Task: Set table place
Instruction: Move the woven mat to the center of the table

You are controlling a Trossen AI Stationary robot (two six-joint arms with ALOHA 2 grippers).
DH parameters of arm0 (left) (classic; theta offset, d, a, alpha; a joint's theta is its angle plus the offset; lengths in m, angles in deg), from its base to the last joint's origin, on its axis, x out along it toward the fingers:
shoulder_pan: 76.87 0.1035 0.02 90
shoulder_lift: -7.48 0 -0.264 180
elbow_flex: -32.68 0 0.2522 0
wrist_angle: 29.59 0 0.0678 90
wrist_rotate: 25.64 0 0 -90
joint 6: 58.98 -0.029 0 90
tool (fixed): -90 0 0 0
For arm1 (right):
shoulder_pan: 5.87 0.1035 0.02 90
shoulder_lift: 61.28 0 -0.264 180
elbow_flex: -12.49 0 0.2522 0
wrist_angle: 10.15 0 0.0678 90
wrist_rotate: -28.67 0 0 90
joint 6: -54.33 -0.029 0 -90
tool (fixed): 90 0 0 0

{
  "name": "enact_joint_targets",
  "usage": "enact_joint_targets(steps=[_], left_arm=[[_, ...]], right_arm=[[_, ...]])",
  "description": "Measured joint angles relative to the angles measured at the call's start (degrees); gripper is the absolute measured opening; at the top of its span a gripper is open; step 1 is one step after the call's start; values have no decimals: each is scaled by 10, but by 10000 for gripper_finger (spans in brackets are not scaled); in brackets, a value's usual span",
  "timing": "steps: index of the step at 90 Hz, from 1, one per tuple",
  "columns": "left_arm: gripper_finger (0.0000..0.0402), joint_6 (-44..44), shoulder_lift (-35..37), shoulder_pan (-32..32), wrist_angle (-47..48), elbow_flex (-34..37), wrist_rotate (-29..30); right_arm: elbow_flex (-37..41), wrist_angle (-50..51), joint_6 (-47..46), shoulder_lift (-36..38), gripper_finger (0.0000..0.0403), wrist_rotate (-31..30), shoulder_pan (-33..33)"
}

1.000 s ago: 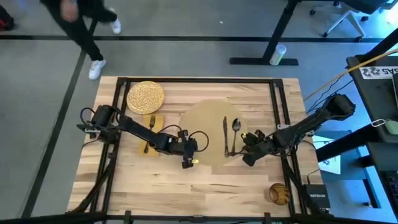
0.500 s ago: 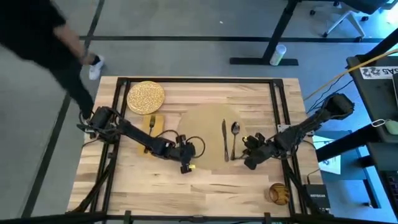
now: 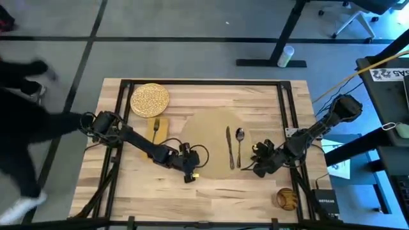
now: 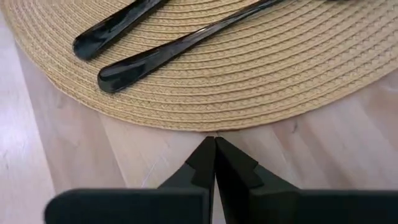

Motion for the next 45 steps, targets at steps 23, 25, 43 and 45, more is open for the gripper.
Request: enact_joint_targets(steps=[23,25,43,45], left_arm=[[0,-2,0,-1,-2,0,6],[0,-3,0,0,-3,0,6],[0,-26,10,0,-6,-5,6],[0,-31,15,0,-5,-6,6]], right_arm=[[-46,42,52,-1,0,-28,-1],[-50,43,56,-1,0,-33,-1],[-78,52,89,0,0,-72,-1],[-80,54,90,0,0,-75,-1]])
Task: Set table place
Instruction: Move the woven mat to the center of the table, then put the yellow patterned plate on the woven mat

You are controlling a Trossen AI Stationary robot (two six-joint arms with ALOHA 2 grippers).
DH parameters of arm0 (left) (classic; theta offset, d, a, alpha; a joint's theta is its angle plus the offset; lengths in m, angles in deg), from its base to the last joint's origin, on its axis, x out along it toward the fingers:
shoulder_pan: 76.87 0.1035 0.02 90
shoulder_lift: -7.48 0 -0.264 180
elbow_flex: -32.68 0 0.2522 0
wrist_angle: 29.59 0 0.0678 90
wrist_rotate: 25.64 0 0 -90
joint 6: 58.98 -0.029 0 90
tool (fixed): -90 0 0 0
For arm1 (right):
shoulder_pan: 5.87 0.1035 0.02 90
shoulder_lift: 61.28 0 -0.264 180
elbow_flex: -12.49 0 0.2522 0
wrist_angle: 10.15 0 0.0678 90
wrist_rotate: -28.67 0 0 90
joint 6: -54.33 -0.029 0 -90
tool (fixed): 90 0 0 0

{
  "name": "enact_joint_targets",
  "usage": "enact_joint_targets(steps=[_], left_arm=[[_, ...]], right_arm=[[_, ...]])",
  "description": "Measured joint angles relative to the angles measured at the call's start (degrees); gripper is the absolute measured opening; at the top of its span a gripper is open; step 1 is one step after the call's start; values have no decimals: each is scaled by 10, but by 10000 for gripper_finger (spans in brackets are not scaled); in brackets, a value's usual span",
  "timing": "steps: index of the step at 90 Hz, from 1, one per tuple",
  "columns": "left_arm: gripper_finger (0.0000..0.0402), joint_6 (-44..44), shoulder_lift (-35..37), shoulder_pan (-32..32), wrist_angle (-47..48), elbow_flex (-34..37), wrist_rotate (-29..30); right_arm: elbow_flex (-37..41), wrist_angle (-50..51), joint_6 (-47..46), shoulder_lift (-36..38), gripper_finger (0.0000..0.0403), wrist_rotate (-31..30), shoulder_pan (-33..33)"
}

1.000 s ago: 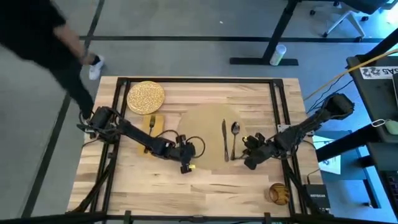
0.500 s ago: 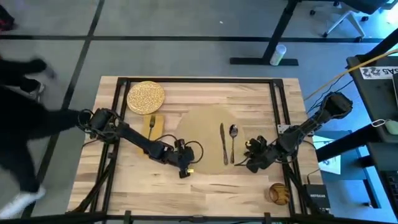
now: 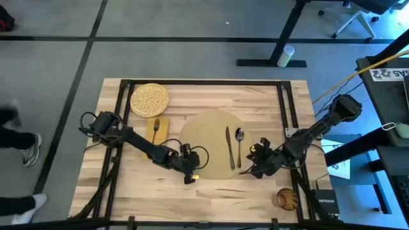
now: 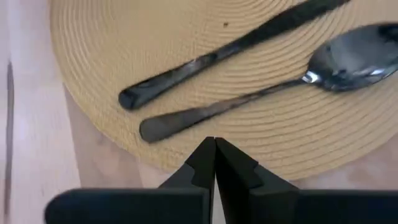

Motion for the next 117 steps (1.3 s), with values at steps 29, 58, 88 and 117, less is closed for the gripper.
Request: enact_joint_targets(steps=[29,58,88,117], left_arm=[[0,-13,120,32,291,-65,104],[2,-5,145,210,540,-69,149],[67,-98,144,379,493,-31,144],[133,-157,143,436,454,20,96]], right_arm=[[-5,-2,24,1,0,-30,0],[-5,-5,26,1,0,-53,0],[-5,-6,26,1,0,-53,0],[-5,-5,26,1,0,-53,0]])
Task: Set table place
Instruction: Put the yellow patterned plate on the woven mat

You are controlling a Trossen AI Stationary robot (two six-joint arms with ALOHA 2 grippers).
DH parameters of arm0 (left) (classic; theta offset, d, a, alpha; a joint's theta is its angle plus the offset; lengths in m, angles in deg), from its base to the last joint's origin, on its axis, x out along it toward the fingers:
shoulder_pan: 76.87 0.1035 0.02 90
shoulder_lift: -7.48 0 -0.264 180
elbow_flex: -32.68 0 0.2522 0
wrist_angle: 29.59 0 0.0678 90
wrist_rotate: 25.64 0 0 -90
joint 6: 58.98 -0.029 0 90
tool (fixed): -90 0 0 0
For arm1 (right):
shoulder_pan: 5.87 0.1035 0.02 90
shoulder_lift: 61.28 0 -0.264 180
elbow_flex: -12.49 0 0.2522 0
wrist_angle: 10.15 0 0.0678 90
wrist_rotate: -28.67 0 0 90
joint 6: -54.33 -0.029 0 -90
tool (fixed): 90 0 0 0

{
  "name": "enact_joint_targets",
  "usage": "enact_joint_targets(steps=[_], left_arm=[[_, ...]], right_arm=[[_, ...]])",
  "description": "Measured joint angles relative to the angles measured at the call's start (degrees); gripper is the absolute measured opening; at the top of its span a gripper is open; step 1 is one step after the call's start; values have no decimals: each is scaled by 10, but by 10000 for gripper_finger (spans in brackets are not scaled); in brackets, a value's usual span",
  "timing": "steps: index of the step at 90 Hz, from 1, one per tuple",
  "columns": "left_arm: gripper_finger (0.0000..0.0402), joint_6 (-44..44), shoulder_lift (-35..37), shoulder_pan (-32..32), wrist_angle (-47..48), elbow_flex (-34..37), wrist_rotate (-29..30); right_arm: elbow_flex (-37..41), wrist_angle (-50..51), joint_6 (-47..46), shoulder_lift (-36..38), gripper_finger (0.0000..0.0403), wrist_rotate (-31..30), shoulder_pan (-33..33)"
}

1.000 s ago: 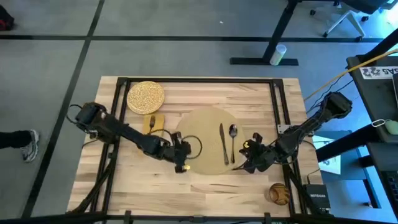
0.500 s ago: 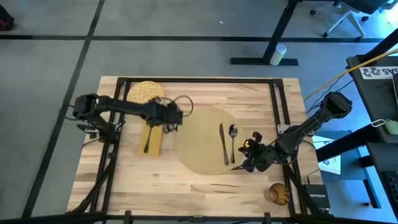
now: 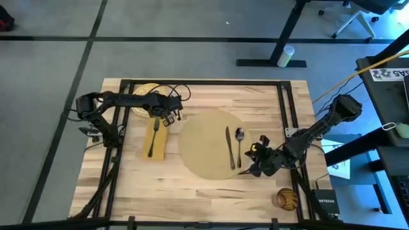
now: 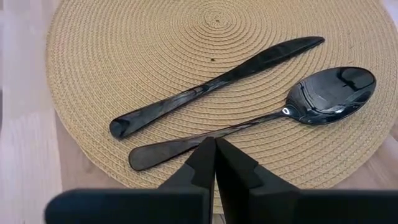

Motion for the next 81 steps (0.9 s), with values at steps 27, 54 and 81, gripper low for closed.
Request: enact_joint_targets(steps=[27,54,81], left_arm=[[171,14,0,16,-18,34,-9],[182,2,-14,16,-43,34,-25],[182,18,-21,-19,-39,35,-38]], right_arm=[[0,0,0,0,0,0,0],[0,0,0,0,0,0,0],[0,0,0,0,0,0,0]])
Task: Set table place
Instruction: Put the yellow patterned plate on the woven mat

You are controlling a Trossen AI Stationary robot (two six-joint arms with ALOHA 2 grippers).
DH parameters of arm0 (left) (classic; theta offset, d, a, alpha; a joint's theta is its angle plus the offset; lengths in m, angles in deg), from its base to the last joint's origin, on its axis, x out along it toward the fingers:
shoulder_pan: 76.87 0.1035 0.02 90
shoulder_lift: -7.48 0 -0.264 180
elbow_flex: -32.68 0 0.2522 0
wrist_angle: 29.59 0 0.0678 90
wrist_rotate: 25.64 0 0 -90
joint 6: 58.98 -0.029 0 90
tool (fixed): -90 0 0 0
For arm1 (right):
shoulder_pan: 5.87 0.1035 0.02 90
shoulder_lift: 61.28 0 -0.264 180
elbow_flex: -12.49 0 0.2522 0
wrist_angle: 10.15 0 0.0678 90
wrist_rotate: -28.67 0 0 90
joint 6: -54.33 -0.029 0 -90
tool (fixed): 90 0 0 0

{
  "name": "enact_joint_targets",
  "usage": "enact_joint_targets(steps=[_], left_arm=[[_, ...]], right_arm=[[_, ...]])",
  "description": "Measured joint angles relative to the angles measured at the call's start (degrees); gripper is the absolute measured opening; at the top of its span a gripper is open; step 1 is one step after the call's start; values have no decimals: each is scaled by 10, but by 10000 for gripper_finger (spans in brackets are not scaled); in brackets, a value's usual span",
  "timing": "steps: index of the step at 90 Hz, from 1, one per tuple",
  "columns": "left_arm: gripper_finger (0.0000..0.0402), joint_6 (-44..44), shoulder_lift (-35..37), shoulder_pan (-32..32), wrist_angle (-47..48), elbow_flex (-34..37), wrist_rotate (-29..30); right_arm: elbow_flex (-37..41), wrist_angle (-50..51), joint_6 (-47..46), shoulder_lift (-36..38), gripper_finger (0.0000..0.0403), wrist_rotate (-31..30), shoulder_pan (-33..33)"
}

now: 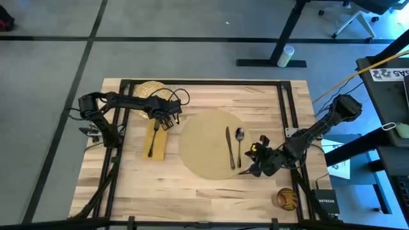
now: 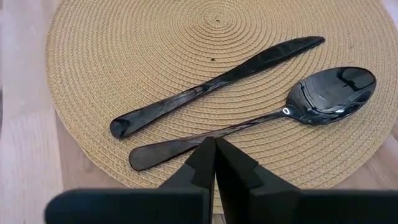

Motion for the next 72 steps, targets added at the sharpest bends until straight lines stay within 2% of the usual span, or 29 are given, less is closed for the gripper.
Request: enact_joint_targets(steps=[39,56,72], left_arm=[[182,8,4,-9,21,-2,9],[182,9,4,-10,59,-34,17],[182,-3,4,-28,52,-50,3]], right_arm=[[0,0,0,0,0,0,0],[0,0,0,0,0,0,0],[0,0,0,0,0,0,0]])
